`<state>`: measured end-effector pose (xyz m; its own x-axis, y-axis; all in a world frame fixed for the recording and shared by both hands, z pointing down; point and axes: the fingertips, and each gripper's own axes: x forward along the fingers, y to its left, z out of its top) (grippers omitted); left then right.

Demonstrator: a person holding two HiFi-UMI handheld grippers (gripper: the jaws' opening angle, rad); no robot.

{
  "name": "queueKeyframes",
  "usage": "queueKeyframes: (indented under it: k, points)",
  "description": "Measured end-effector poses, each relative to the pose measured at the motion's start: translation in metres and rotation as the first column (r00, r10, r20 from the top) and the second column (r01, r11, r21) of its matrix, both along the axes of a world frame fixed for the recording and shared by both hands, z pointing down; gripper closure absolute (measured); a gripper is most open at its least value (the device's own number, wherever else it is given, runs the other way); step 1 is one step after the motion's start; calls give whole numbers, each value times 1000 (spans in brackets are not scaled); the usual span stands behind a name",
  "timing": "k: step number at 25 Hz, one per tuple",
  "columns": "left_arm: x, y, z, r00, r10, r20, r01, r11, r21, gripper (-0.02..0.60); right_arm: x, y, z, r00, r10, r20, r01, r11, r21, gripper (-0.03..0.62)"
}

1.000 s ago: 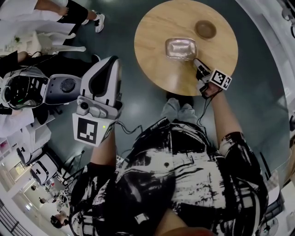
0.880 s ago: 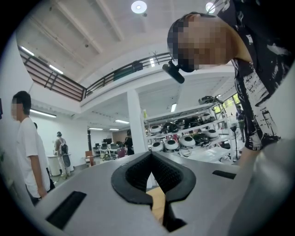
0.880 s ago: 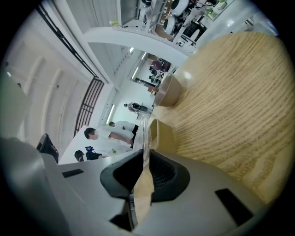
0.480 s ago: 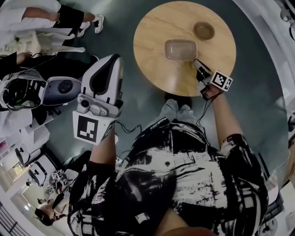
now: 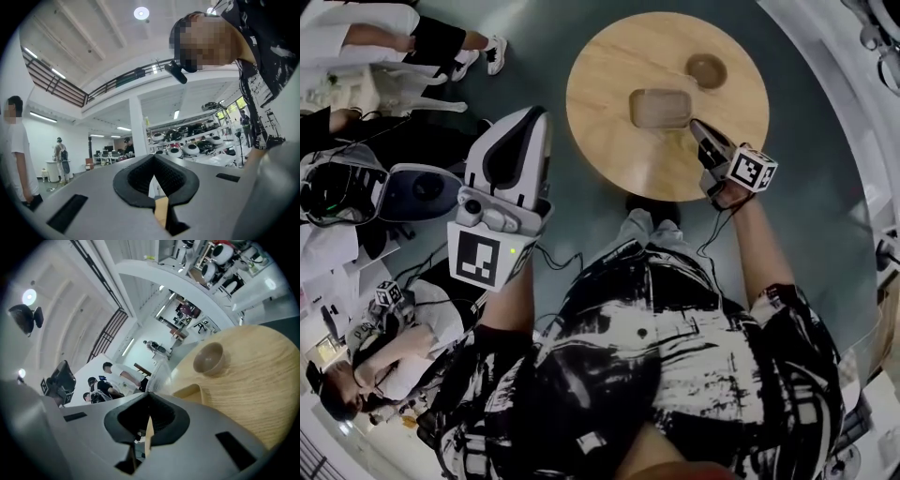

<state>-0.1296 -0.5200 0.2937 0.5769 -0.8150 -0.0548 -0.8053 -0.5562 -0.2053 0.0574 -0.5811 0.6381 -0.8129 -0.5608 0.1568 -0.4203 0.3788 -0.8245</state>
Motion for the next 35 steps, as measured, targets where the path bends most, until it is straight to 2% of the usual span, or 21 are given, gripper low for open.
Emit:
queueKeyframes:
  k: [5, 9, 13, 18, 20, 22, 25, 28, 35]
  points:
    - [-2, 2, -9, 1000, -1, -20, 1, 1000, 21, 583, -9, 1, -73, 993, -63, -104, 82, 978, 193, 592]
    - [-6, 8, -14, 999, -7, -38, 9, 999, 42, 583, -14, 4, -133, 965, -70, -253, 158, 924, 348, 592]
    - [-11, 20, -22, 997, -3, -75, 8, 998, 66, 583, -28, 12, -198, 910, 12, -415, 227, 822, 522, 592]
    - [-9, 27, -34, 997, 29, -77, -20, 994, 109, 583, -33, 16, -268, 813, 200, -547, 285, 681, 674, 592]
    - [-5, 25, -36, 996, 35, -78, -26, 993, 111, 583, -29, 16, -288, 784, 268, -560, 292, 638, 713, 592]
    - [4, 18, -35, 996, 39, -77, -31, 993, 110, 583, -21, 13, -303, 776, 309, -550, 282, 610, 740, 592]
    - [17, 8, -33, 996, 43, -76, -35, 994, 106, 583, -9, 10, -319, 780, 338, -527, 261, 590, 764, 592]
    - [15, 9, -31, 996, 41, -73, -34, 995, 94, 583, -9, 19, -337, 778, 371, -507, 238, 573, 784, 592]
    - [3, 9, -32, 996, 36, -79, -30, 997, 77, 583, -17, 45, -385, 767, 455, -453, 208, 491, 846, 592]
